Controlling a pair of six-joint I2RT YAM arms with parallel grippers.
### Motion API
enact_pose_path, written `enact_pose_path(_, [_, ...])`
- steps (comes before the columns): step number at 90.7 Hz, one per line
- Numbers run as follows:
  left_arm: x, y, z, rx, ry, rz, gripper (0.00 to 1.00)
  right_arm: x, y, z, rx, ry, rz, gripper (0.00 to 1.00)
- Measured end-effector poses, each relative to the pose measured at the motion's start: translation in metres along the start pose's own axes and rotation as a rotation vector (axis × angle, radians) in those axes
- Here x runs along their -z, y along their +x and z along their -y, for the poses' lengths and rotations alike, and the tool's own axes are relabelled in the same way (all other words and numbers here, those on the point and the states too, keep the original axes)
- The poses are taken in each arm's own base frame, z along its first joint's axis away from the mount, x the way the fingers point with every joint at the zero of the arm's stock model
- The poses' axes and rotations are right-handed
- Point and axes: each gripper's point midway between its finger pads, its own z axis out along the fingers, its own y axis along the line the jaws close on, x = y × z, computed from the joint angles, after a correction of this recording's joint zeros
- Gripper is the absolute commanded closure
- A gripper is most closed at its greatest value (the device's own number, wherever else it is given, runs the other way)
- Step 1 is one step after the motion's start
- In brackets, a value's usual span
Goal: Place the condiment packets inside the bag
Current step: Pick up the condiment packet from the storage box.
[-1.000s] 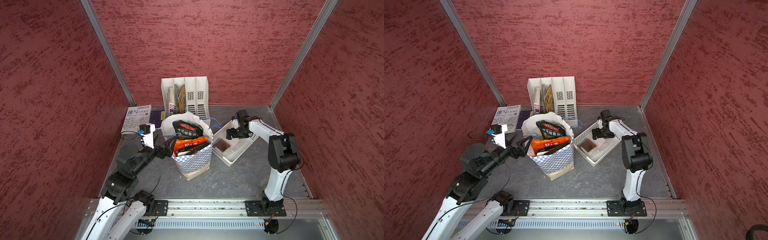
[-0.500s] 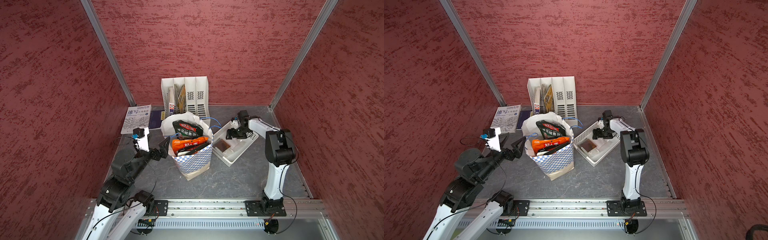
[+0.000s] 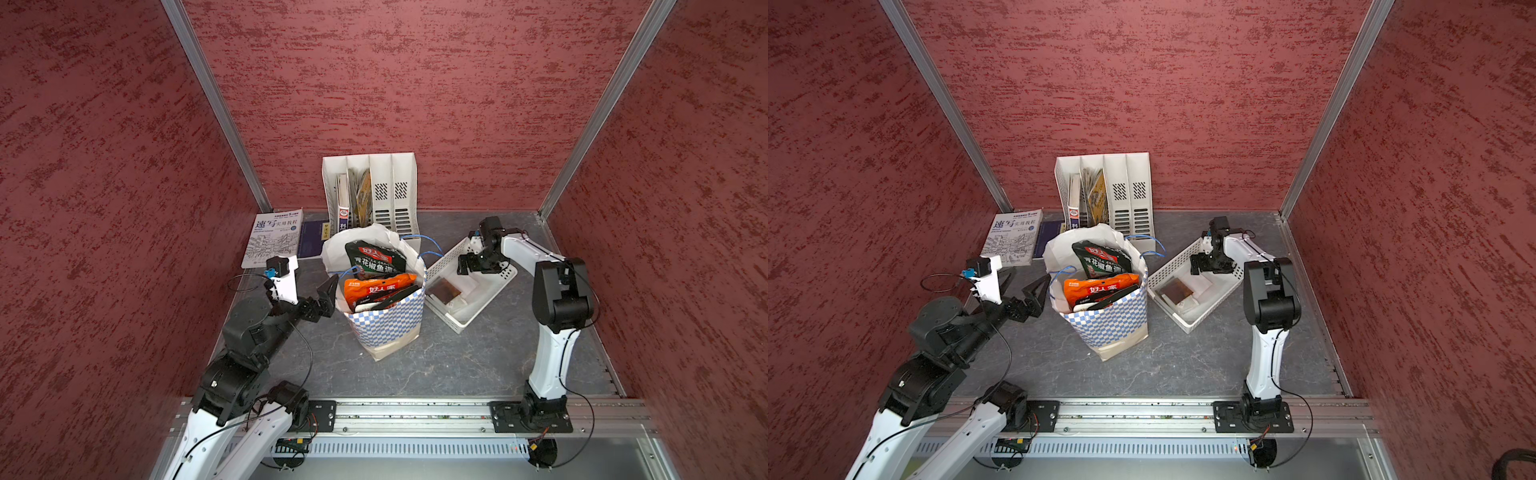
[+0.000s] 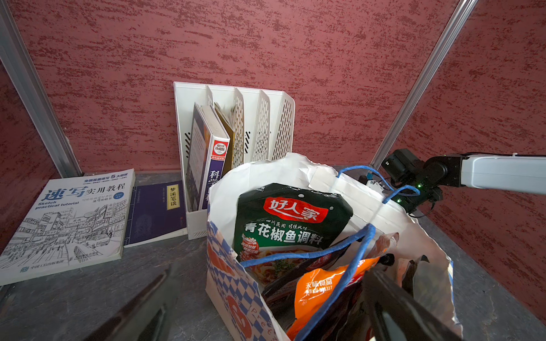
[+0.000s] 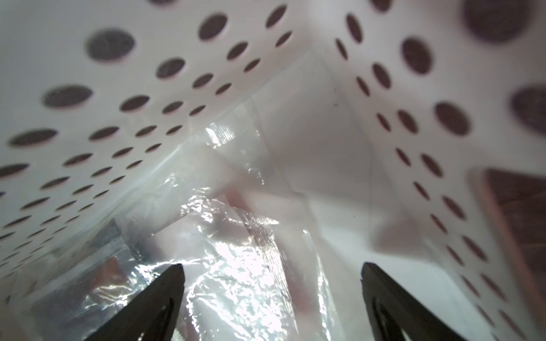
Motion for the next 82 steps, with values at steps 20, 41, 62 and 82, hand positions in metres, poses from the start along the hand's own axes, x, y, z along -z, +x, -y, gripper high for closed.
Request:
enact_pose_path(20, [-0.002, -0.008, -0.022, 0.014, -0.145, -0.026, 0.00, -0.009, 0.007, -0.020, -0.010, -0.131, -0.025, 0.20])
enact_pose_path(41, [-0.015, -0.007, -0.041, 0.039, -0.244, -0.094, 0.00, -0.011, 0.015, -0.041, -0.027, -0.280, -0.032, 0.64])
enact_pose_path(62, [-0.055, 0.002, -0.048, 0.084, -0.202, -0.231, 0.00, 0.009, 0.015, -0.055, -0.017, -0.343, 0.005, 1.00])
enact_pose_path(82, [-0.086, 0.017, -0.046, 0.069, -0.105, -0.341, 0.00, 0.074, 0.010, -0.071, 0.066, -0.336, 0.153, 1.00])
